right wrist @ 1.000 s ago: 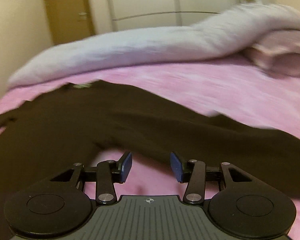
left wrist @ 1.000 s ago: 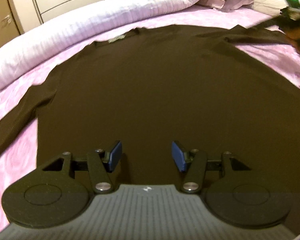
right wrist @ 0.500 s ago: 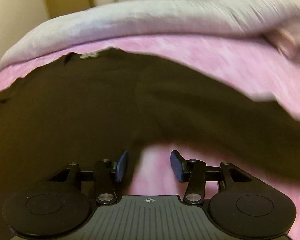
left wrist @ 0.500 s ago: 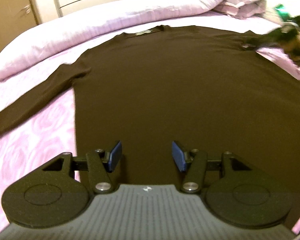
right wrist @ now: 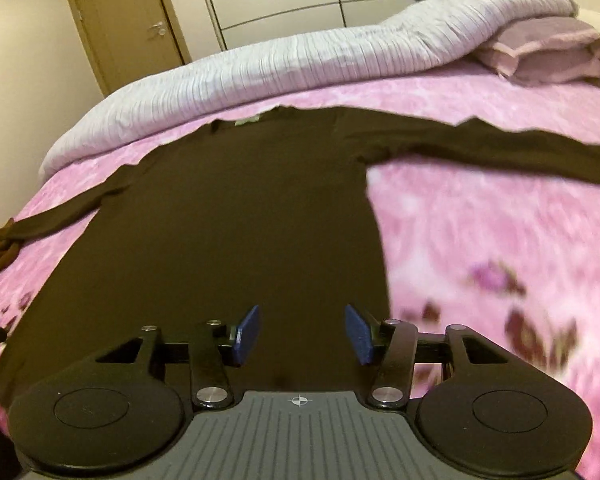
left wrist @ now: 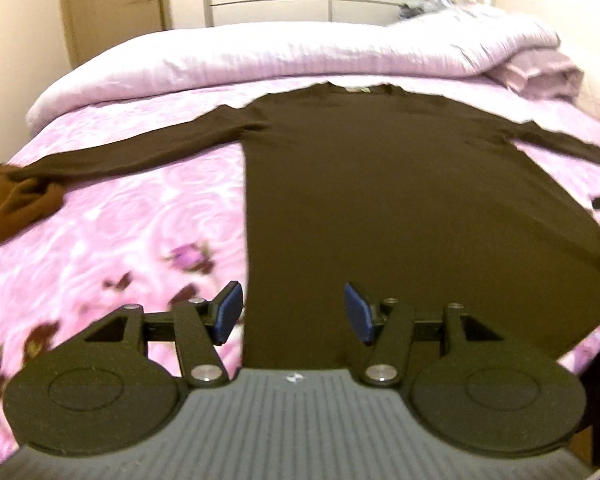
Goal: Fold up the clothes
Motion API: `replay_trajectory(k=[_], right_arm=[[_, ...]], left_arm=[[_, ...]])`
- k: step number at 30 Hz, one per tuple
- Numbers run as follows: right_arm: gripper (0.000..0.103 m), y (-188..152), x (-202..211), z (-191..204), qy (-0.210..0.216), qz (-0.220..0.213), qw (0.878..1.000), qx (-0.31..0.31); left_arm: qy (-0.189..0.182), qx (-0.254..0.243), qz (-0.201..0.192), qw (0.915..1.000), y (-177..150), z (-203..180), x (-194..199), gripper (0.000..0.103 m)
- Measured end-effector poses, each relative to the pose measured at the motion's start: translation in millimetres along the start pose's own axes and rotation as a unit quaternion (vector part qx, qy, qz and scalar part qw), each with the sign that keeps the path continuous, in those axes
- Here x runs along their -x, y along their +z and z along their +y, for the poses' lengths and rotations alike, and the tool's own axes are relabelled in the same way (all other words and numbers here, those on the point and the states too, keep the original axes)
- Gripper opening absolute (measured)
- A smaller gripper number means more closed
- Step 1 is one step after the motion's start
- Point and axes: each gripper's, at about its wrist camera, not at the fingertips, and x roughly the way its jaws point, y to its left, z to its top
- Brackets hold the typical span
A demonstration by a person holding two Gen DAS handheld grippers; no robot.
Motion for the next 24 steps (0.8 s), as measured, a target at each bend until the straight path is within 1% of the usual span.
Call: replay_trajectory(k=[1,2,5,6,8,9,10,13,17,21,24], right_arm=[[0.055,-2.4,6.6,5.1,-0.003,0.002,1.0,-0.003],[0.059,-3.7,13.6,10.0,-0.007,0.005,1.0,-0.004],[0.07,-7.4,24.8,19.6,-0.01,0.008,1.0,-0.012],[0.072,-9.1,27.1,22.2,-0.009,0.01,1.0,-0.017],[0.073,-13.1,31.9,27.4,-0.007,0.011,1.0,-0.021],[0.073,-15.5,34.5,30.0,-0.008,0.011,1.0,-0.019],[0.073,-18.4,36.9,31.1,-0.009,0.009,1.0,-0.018],[0.074,-27.9,44.2,31.5,-0.01,0.005,1.0,-0.017],[0.075,-40.5,53.9,32.1,-0.012,-0.002,1.0,-0.016],[0.075,-45.8,53.5,30.1,-0.027,0.012,0.999,-0.024],[0.075,-45.2,52.9,33.3,-0.035,0.012,0.999,-0.016]], left_arm=[[0.009,0.005,-0.002,0.9999,-2.2,2.4,6.2,0.065],[0.017,0.01,-0.005,0.9998,-4.4,4.8,12.3,0.066],[0.035,0.032,-0.007,0.9988,-8.6,11.7,25.4,0.067],[0.039,0.041,-0.007,0.9984,-10.9,14.1,29.1,0.068],[0.046,0.057,-0.01,0.9973,-16.0,17.5,35.9,0.079],[0.05,0.063,-0.012,0.9967,-18.9,17.7,38.3,0.09],[0.054,0.065,-0.014,0.9963,-22.4,16.9,40.4,0.095],[0.058,0.063,-0.011,0.9963,-33.8,16.8,44.8,0.095],[0.053,0.065,-0.009,0.9964,-35.5,14.3,44.3,0.095],[0.049,0.067,-0.007,0.9966,-37.2,11.8,43.9,0.095],[0.045,0.068,-0.005,0.9966,-38.5,9.9,43.5,0.095]])
